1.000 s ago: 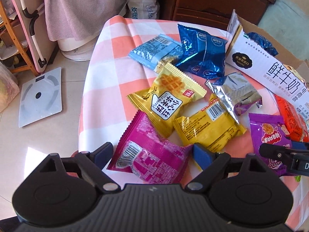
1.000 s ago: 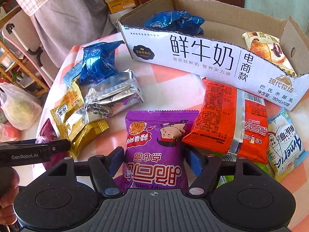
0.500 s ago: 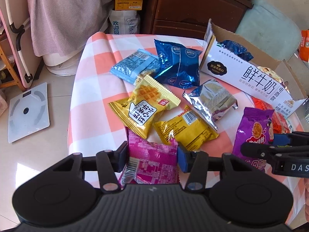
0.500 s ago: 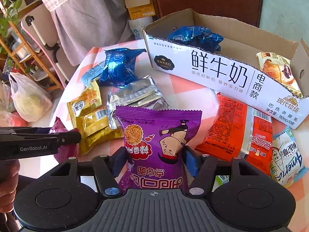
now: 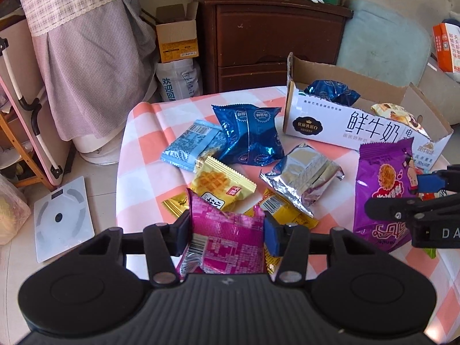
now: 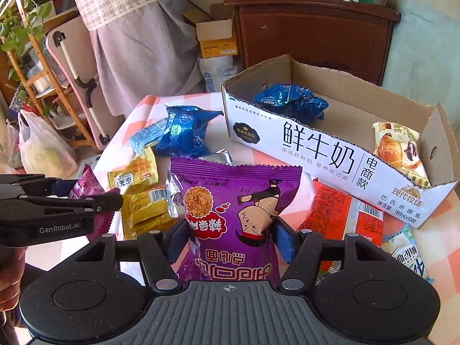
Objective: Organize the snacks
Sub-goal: 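Lift purple bag with right gripper while left gripper lifts pink bag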
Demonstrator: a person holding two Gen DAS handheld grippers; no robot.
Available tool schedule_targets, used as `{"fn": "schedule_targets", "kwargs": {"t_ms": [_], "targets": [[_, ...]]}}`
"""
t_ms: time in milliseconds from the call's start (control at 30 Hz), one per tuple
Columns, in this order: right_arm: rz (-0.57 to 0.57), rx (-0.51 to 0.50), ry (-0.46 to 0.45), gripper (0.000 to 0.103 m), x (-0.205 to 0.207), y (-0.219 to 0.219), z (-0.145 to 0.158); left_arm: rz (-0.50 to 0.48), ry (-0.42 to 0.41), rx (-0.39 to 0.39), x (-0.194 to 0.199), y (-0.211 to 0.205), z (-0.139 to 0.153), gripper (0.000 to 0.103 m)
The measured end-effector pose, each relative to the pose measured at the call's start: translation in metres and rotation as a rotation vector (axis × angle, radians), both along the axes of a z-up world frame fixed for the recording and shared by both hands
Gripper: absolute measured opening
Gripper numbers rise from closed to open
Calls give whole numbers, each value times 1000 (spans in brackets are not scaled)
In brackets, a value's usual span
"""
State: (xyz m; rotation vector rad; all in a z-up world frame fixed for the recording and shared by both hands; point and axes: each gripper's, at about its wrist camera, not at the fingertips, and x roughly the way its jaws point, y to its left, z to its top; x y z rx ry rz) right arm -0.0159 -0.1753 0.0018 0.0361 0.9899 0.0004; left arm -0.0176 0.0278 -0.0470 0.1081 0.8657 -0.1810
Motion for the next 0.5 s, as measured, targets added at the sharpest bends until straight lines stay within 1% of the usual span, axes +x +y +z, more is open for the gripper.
{"fn": "schedule_targets", "kwargs": {"t_ms": [267, 500], "targets": [[4, -9, -50, 63, -1, -2, 12, -21, -55, 29, 0, -14, 8, 49], [-6, -42, -83, 63, -1, -4, 19, -29, -111, 47, 2, -26, 18, 49]]}}
